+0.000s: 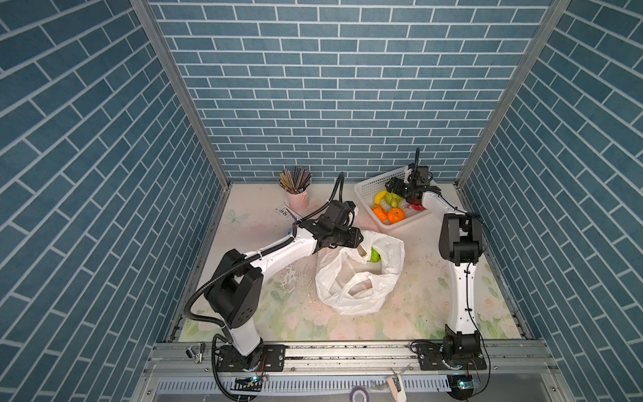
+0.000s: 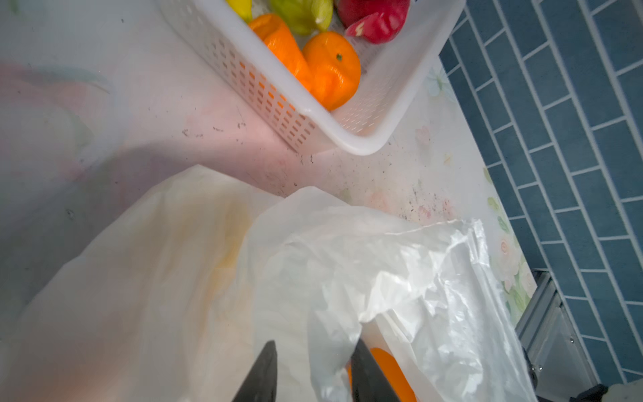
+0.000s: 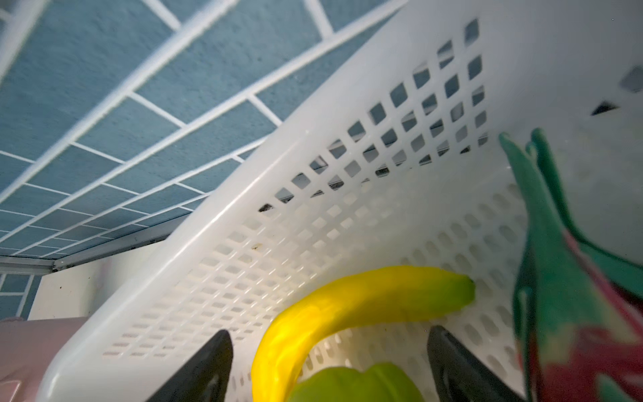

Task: Untie the knot of the plastic bag and take out the fruit
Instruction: Place the fruit in the basket, then pick up the fruit from the plastic bag.

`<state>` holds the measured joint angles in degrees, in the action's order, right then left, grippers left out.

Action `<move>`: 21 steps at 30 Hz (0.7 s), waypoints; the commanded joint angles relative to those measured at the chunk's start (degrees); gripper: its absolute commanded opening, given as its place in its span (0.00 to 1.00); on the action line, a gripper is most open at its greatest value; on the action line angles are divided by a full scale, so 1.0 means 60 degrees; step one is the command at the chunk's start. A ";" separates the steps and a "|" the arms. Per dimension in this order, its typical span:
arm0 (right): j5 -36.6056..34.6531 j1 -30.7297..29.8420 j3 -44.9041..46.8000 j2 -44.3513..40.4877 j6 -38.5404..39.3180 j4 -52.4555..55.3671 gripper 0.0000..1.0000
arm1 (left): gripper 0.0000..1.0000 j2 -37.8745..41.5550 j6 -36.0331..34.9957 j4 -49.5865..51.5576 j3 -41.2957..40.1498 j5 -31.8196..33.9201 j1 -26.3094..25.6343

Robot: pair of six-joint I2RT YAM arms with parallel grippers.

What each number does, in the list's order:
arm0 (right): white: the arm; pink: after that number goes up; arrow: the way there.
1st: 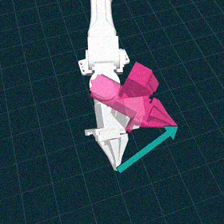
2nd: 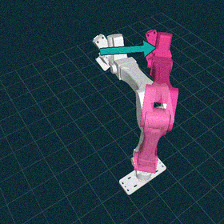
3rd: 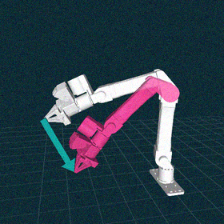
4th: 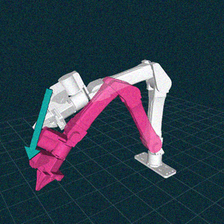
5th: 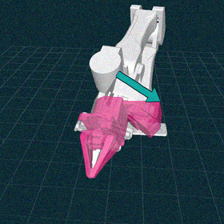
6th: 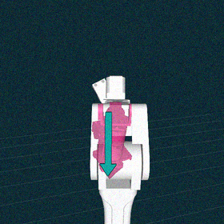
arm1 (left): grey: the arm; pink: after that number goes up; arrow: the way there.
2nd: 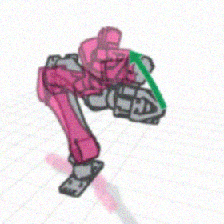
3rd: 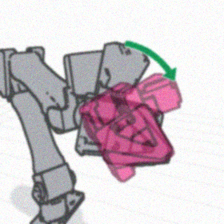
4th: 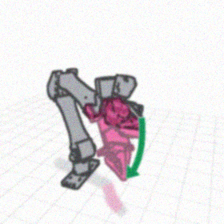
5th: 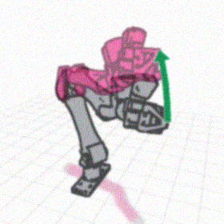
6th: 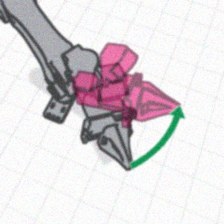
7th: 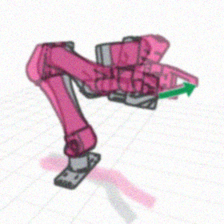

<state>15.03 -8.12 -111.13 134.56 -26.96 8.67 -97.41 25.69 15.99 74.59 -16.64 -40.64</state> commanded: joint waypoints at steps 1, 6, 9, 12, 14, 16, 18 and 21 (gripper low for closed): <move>-0.0130 0.0035 0.0722 -0.1634 0.0221 -0.0169 0.89 | 0.52 0.0580 0.0025 0.0006 -0.0098 0.0312 0.0036; 0.0180 -0.0136 0.3067 -0.3940 0.0249 -0.0729 0.88 | 0.67 0.1355 -0.0124 0.0162 -0.0519 0.0429 0.0035; 0.0090 -0.0410 0.4547 -0.5564 0.0352 -0.0886 0.88 | 0.72 0.1861 -0.0151 0.0079 -0.1068 0.0387 0.0036; 0.0026 -0.0859 0.5965 -0.7173 0.0357 -0.0954 0.87 | 0.74 0.2275 -0.0122 -0.0049 -0.1665 0.0365 0.0047; -0.0176 -0.1281 0.6710 -0.8187 0.0357 -0.0847 0.87 | 0.74 0.2431 -0.0099 -0.0072 -0.1954 0.0384 0.0066; -0.0402 -0.1748 0.7433 -0.9166 0.0296 -0.0717 0.87 | 0.74 0.2547 -0.0079 -0.0209 -0.2195 0.0358 0.0065; -0.0600 -0.2291 0.8197 -1.0124 0.0207 -0.0593 0.87 | 0.72 0.2636 -0.0027 -0.0398 -0.2390 0.0314 0.0073; -0.0891 -0.3037 0.9034 -1.1242 0.0050 -0.0250 0.86 | 0.61 0.2689 -0.0002 -0.0554 -0.2451 0.0327 0.0080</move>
<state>12.75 -23.83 -60.14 71.16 -26.55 4.73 -82.50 25.50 15.07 60.07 -15.05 -40.42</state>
